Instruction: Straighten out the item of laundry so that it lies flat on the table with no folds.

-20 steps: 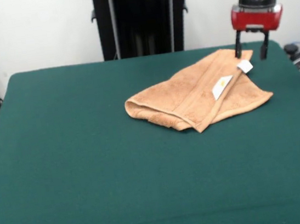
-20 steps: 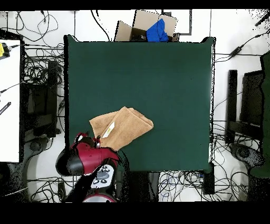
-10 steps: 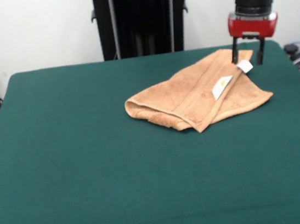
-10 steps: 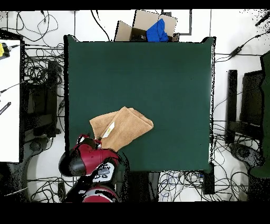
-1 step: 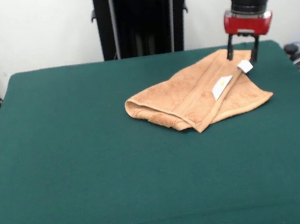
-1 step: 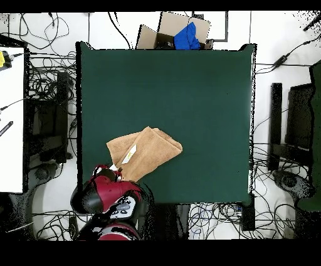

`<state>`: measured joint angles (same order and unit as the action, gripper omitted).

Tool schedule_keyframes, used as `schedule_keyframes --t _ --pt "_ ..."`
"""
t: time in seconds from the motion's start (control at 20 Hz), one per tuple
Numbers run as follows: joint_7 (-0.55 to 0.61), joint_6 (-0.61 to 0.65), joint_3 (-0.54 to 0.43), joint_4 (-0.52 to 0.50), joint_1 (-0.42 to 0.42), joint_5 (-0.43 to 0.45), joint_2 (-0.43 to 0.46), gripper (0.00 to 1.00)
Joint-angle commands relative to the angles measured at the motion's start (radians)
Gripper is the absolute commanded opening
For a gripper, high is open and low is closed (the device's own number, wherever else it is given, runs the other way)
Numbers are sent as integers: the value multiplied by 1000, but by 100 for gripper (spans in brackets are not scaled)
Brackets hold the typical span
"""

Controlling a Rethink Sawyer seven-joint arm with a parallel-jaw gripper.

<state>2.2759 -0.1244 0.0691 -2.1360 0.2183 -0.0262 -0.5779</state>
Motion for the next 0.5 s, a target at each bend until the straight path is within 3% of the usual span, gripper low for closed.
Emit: schedule_keyframes --t 0.05,0.5 --pt "193 -10 17 -50 30 -61 37 100" --pt "210 -40 14 -48 48 -104 72 100"
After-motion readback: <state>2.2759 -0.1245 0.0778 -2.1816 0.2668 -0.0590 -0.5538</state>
